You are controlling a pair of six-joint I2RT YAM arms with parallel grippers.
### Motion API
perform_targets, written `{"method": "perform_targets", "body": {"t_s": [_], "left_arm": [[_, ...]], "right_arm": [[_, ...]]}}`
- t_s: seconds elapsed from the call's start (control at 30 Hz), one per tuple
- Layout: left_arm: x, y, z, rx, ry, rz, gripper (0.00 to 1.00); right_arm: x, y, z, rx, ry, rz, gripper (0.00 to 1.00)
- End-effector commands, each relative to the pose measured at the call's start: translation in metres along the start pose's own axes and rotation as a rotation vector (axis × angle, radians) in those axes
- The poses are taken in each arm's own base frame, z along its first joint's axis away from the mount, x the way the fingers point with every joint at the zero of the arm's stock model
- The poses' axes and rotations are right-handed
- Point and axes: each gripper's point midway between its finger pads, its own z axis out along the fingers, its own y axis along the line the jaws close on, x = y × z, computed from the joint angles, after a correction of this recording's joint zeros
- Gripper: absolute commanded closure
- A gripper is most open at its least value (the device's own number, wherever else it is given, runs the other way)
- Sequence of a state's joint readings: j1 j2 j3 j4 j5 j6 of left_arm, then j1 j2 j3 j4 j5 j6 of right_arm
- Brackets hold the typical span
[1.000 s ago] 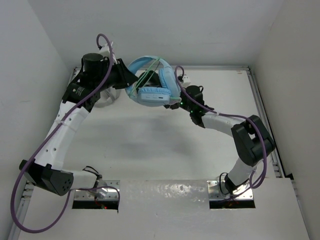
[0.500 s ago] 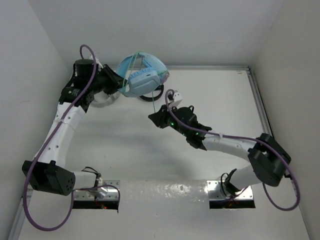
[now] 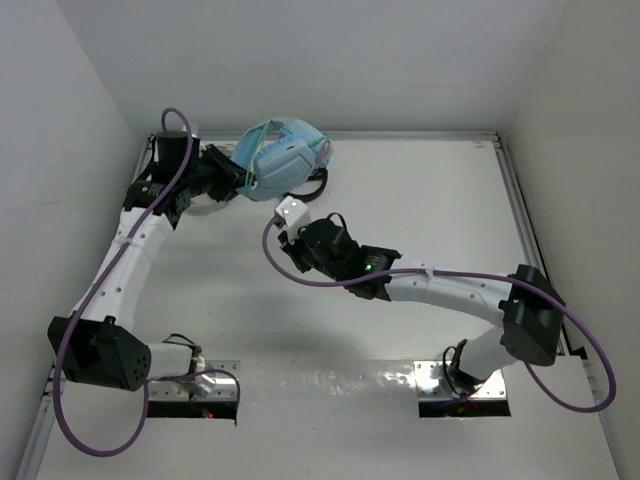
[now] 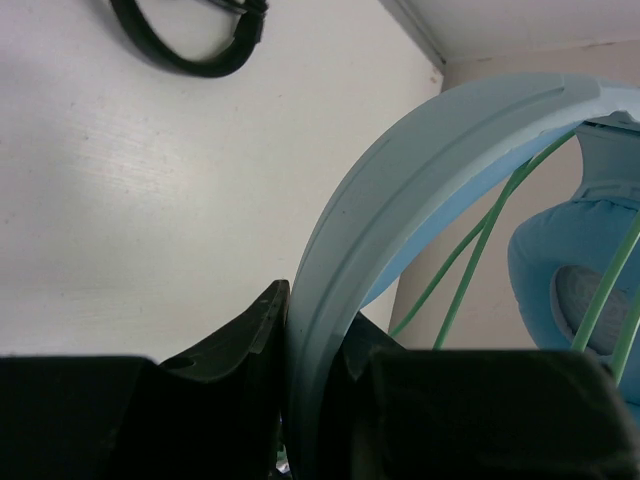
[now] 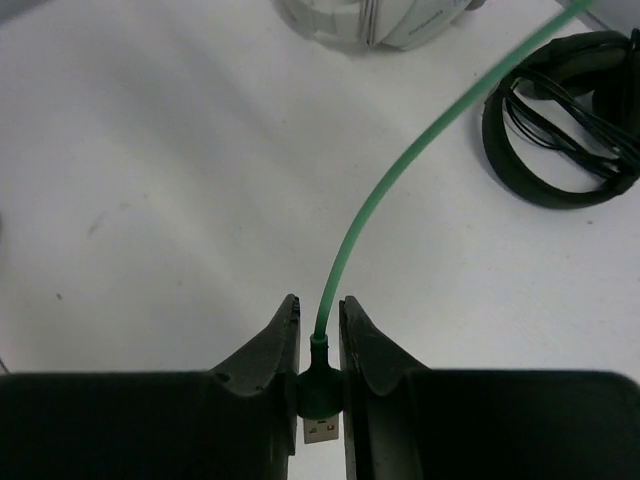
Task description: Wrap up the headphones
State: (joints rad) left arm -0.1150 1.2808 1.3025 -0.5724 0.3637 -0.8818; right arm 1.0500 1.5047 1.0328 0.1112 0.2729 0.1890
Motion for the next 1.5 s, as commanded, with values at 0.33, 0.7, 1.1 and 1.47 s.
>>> {"method": "perform_targets", "body": {"t_s": [0.33,0.7,1.1,1.47], "left_arm": [[-0.039,0.039,0.007,-0.212,-0.136,0.206,1.0],[-0.021,0.048,0.017,-0.299,-0.171,0.748,1.0],[0.039,0.075,0.02,-0.195,-0.041,1.149,1.0],[0.07,0.07,0.012,-0.014,0.026,1.212,1.0]], "right_arm": [[-0.035,0.081,-0.02,-0.263,0.156,-0.457,1.0],[-0.11,0.096,0.0,-0.303,0.012,-0.301,1.0],[-0.069,0.027,0.035,-0.119,0.151,-0.083,1.0],[-0.014,-0.027,0.017,-0.041,0.149,0.054,1.0]]}}
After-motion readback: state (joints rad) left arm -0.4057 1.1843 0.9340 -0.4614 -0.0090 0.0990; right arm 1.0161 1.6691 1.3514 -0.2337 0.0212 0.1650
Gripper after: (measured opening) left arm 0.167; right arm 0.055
